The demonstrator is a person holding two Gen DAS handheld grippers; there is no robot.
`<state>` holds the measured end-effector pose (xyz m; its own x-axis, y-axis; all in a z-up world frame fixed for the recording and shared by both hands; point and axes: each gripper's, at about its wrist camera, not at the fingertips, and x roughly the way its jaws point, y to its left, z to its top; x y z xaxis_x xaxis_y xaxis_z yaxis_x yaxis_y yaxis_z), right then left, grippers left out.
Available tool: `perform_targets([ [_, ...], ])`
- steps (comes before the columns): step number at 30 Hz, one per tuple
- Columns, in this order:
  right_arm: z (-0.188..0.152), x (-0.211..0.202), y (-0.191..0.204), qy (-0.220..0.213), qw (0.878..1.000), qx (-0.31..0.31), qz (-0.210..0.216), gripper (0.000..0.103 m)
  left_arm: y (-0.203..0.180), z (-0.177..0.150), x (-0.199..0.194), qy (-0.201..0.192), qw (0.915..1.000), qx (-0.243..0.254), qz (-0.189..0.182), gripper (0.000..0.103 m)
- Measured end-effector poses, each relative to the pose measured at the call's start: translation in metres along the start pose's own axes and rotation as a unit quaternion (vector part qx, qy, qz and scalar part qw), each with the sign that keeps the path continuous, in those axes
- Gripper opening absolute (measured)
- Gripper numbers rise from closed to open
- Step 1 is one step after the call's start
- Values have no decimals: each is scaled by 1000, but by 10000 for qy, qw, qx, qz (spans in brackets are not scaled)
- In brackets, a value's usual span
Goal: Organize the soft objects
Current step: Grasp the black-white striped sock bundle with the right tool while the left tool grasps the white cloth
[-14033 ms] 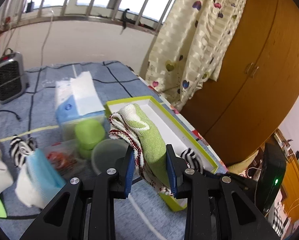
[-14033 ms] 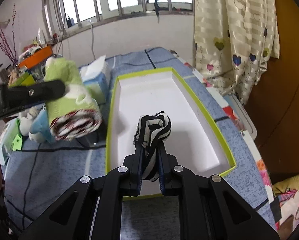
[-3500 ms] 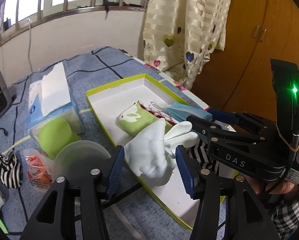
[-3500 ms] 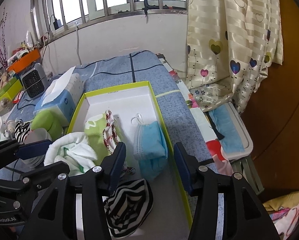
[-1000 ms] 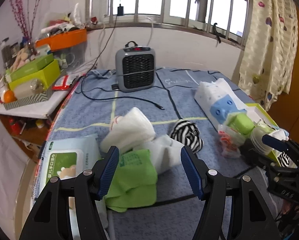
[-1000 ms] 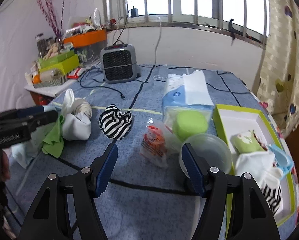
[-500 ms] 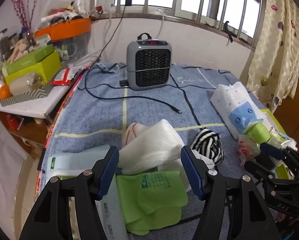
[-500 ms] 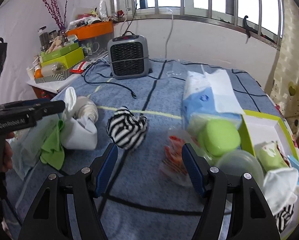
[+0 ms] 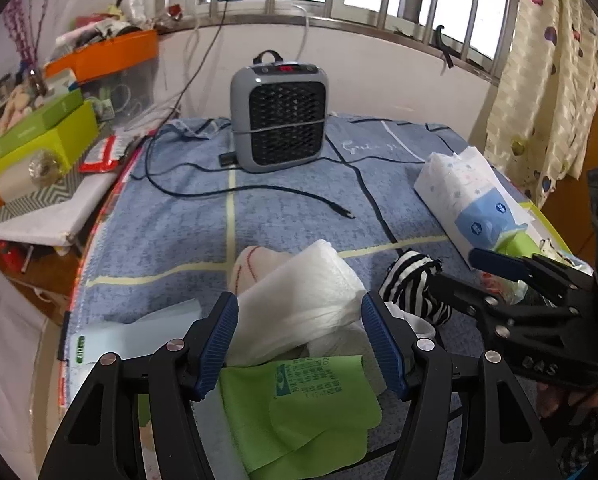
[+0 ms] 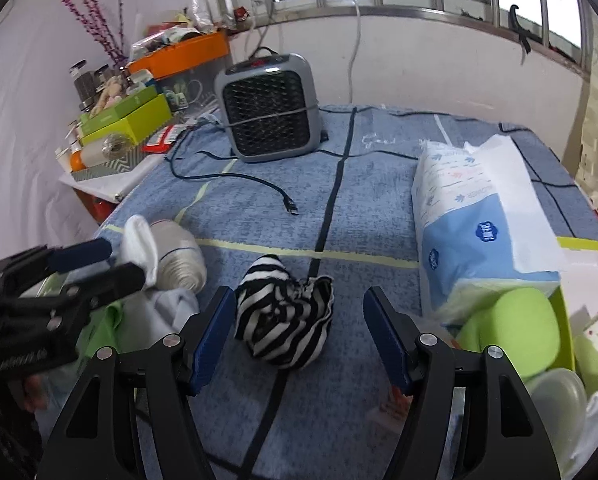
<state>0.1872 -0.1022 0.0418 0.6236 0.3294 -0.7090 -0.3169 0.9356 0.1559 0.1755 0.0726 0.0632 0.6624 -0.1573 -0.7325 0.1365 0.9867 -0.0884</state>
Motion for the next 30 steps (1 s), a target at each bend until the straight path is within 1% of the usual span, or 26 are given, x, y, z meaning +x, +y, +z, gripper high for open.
perform_targets([
  [8, 5, 14, -2, 148, 9999, 3, -35, 67, 5, 1, 2, -52, 9997, -164, -163, 64],
  [10, 6, 18, -2, 195, 9998, 37, -32, 67, 6, 1, 2, -80, 9996, -203, -202, 62],
  [11, 6, 20, -2, 218, 9998, 28, -24, 67, 7, 1, 2, -91, 9995, -207, -222, 59],
  [14, 5, 24, -2, 294, 9996, 5, -4, 57, 7, 2, 2, -129, 9994, -222, -252, 53],
  [15, 5, 26, -2, 315, 9995, 14, -8, 55, 6, 2, 2, -144, 9993, -217, -254, 48],
  [16, 4, 27, -3, 331, 9994, 25, -7, 55, 6, 1, 1, -162, 9993, -216, -259, 46],
  [18, 3, 28, -3, 355, 9994, 46, 2, 49, 5, 1, 0, -194, 9993, -192, -263, 40],
  [19, 3, 29, -4, 368, 9993, 52, 0, 48, 5, 1, 0, -206, 9993, -191, -254, 38],
  [20, 2, 30, -4, 378, 9993, 59, 0, 46, 5, 1, 0, -216, 9993, -189, -244, 33],
  [21, 2, 30, -5, 390, 9992, 71, 16, 41, 6, 1, 0, -226, 9993, -187, -212, 24],
  [22, 2, 31, -5, 402, 9992, 82, 36, 38, 6, 1, 0, -221, 9994, -192, -159, 21],
  [23, 1, 31, -5, 405, 9991, 94, 40, 32, 8, 1, -1, -231, 9994, -212, -151, 17],
  [24, 1, 31, -5, 392, 9992, 84, 40, 27, 9, 1, -1, -236, 9993, -227, -163, 15],
  [28, 0, 29, -3, 333, 9994, 22, 47, 16, 12, 1, -2, -261, 9992, -255, -173, 8],
  [29, 0, 28, -3, 312, 9995, 15, 35, 13, 12, 1, -3, -275, 9991, -258, -171, 5],
  [30, 0, 27, -3, 297, 9996, 13, 31, 12, 11, 1, -4, -300, 9991, -253, -177, 3],
])
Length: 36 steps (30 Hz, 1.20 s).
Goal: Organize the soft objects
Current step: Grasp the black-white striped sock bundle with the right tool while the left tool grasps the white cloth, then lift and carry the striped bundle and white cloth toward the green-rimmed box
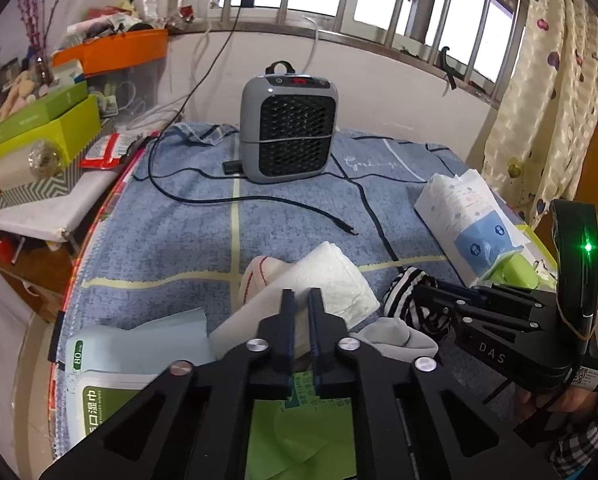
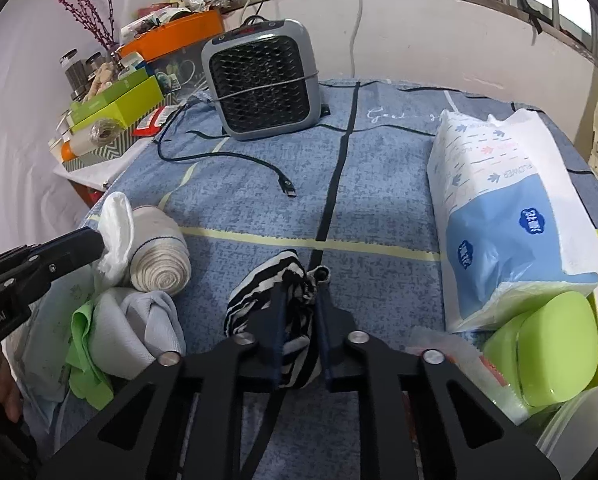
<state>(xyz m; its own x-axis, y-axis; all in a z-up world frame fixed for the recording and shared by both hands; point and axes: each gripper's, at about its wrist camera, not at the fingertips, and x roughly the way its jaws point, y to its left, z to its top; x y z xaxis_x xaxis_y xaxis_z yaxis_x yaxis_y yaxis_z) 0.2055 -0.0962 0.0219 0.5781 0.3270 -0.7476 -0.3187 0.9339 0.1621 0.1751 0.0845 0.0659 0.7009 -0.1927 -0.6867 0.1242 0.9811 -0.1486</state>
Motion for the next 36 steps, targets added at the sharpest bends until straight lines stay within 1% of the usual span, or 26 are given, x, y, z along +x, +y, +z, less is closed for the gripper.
perform_targets([
  [5, -2, -5, -1, -77, 10000, 0, -10, 10, 1, 2, -5, -127, 9999, -1, -31, 2],
  [7, -3, -8, -1, -112, 9999, -1, -1, 10, 3, 4, -4, -116, 9999, 20, -67, 4],
  [8, -3, -9, -1, -123, 9999, 8, 12, 9, 4, 5, -3, -82, 9999, -9, -83, 12],
  [9, -3, -11, -2, -151, 9999, 16, 24, 9, 6, 6, -2, -76, 9999, -54, -71, 31],
  [11, -4, -14, -2, -195, 9998, 21, 36, 9, 8, 7, -2, -111, 9999, -92, -17, 57],
  [13, -4, -16, -2, -215, 9997, 36, 62, 9, 5, 7, -1, -78, 9999, 15, -89, 58],
  [16, -5, -15, -2, -217, 9997, 37, 63, 9, -4, 7, 4, -6, 9995, 315, -34, 63],
  [18, -5, -16, -2, -222, 9997, 33, 66, 9, -12, 5, 11, 149, 9986, 505, -93, 63],
  [22, -7, -17, -3, -244, 9997, 67, 59, 9, -20, 2, 17, 165, 9974, 696, 82, 66],
  [24, -7, -17, -4, -255, 9996, 94, 62, 9, -20, 3, 19, 201, 9970, 736, 141, 71],
  [25, -7, -17, -4, -253, 9996, 101, 69, 9, -20, 3, 20, 233, 9967, 756, 182, 71],
  [30, -7, -16, -4, -262, 9996, 101, 88, 9, -25, 1, 24, 315, 9951, 898, 251, 71],
  [32, -7, -17, -4, -262, 9996, 114, 91, 9, -25, 2, 24, 312, 9954, 868, 253, 71],
  [34, -7, -17, -5, -271, 9995, 122, 97, 9, -23, 2, 23, 283, 9963, 786, 225, 68],
  [36, -8, -18, -5, -281, 9995, 129, 99, 9, -21, 2, 23, 264, 9967, 731, 217, 59],
])
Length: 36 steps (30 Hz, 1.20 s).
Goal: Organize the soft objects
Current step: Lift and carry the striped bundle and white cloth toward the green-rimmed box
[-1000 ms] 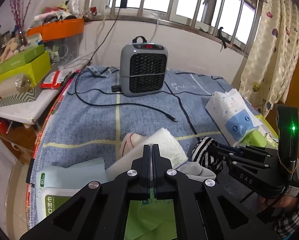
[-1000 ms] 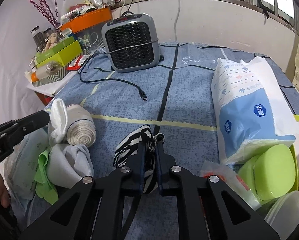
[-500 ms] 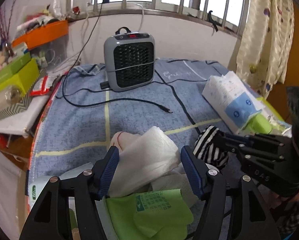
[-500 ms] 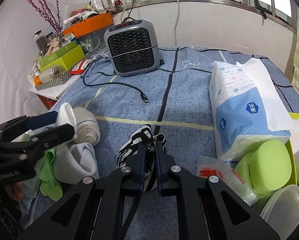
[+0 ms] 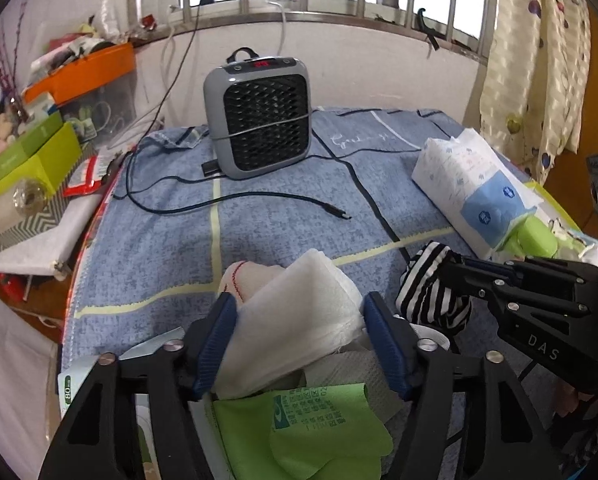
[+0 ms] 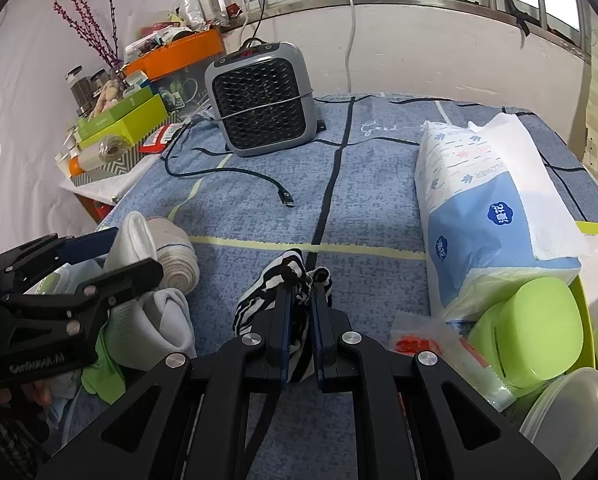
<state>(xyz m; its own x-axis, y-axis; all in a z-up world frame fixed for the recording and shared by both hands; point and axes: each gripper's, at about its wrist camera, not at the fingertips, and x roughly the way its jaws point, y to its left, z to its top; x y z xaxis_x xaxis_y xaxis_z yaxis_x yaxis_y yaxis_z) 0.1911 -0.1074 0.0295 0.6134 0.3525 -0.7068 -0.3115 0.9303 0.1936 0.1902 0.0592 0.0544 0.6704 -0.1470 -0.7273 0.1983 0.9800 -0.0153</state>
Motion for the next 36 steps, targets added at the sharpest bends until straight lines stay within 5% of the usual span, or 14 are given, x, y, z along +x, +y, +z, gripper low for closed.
perform_targets([
  [11, -1, -2, 0, -23, 10000, -2, 2, 9, 3, 0, -9, -229, 9997, -108, 18, 38],
  [36, -2, -58, -6, -539, 9985, 116, 65, 9, -8, 10, -68, -818, 9959, -227, -298, 37],
])
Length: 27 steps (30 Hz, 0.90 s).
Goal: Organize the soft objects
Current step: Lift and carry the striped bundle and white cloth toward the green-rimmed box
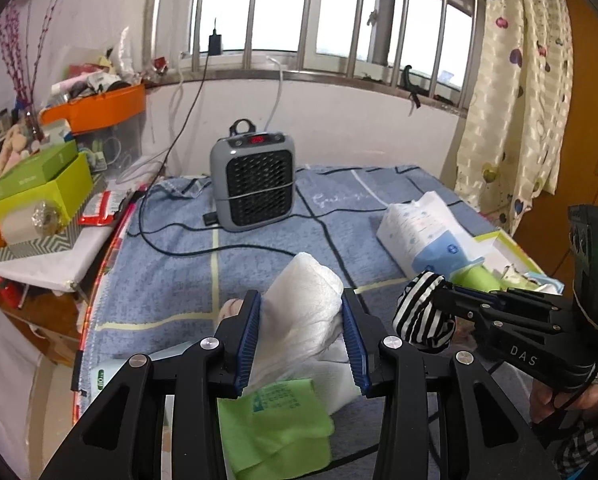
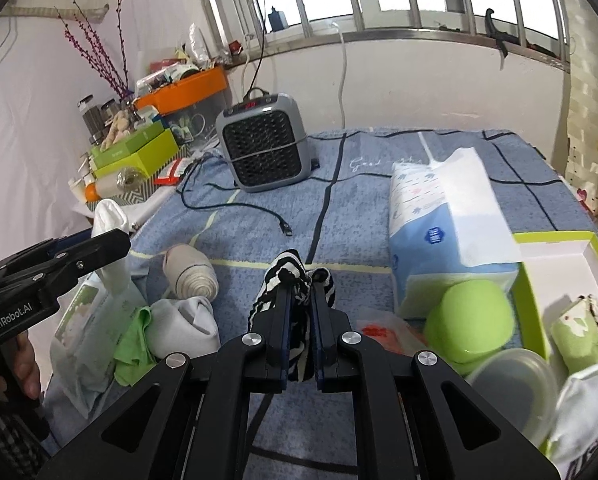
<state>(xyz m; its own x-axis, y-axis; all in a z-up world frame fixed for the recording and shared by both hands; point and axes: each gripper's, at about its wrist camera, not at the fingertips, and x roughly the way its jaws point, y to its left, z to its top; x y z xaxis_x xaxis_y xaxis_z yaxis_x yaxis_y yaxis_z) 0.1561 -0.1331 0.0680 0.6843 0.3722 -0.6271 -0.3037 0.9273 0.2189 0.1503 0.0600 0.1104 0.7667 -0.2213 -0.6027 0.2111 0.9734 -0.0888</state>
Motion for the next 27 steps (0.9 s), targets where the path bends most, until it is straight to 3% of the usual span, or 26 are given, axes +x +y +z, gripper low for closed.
perform_targets([
  [14, 0, -50, -21, -442, 9989, 148, -68, 9, -46, 6, -14, -115, 9991, 166, -372, 38],
  [27, -2, -97, -63, -814, 9951, 407, -389, 9, -101, 18, -7, -116, 9954, 349, -882, 38],
])
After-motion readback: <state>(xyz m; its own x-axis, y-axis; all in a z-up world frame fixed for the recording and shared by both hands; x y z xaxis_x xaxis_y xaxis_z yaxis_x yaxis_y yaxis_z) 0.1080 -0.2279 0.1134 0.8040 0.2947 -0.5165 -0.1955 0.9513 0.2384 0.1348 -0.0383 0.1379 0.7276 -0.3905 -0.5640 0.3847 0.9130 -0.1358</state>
